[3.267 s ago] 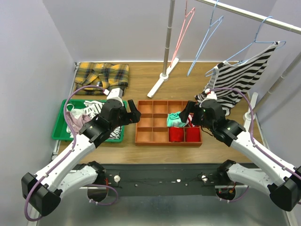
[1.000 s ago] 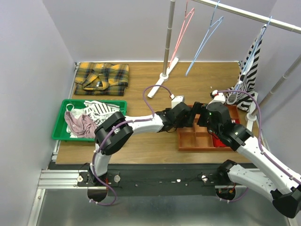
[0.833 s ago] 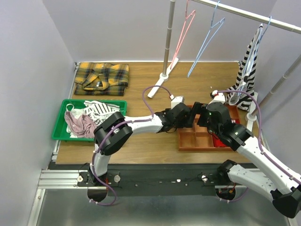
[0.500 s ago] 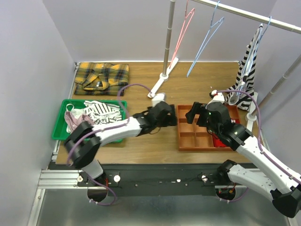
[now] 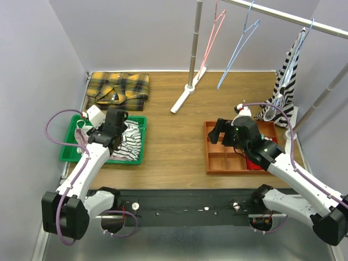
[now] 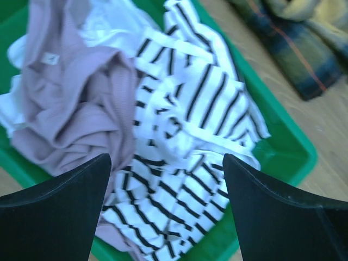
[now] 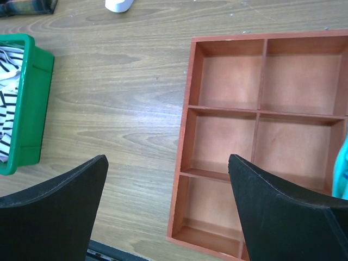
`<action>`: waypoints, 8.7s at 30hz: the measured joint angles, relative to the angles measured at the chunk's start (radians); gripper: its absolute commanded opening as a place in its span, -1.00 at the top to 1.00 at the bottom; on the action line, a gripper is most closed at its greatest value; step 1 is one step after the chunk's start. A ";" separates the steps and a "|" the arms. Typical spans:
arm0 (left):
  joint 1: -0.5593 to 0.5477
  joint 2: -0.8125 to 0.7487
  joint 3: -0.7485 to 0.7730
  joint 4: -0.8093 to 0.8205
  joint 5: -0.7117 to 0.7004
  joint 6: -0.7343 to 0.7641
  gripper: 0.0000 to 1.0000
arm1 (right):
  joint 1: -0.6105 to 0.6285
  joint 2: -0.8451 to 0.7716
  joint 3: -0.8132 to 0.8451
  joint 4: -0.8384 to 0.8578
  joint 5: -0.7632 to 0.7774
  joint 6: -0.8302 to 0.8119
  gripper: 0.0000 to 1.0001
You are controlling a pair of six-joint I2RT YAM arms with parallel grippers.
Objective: Place the tank top on the hanger
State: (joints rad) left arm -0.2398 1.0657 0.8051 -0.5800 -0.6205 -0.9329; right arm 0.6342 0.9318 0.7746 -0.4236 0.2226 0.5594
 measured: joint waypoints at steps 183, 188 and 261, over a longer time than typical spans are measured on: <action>-0.285 0.163 1.142 0.121 0.321 0.524 1.00 | 0.222 0.574 1.262 -0.146 0.107 -0.126 0.99; -0.285 0.124 1.032 0.128 0.324 0.517 1.00 | 0.212 0.627 1.382 -0.260 0.162 -0.182 0.99; -0.581 0.831 1.444 0.183 0.586 0.859 -0.08 | 0.200 -0.072 -0.089 -0.080 0.220 0.217 -0.51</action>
State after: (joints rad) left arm -0.8211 1.8969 2.2494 -0.3969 -0.0341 -0.0734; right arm 0.8337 0.8593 0.6861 -0.5034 0.4427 0.7769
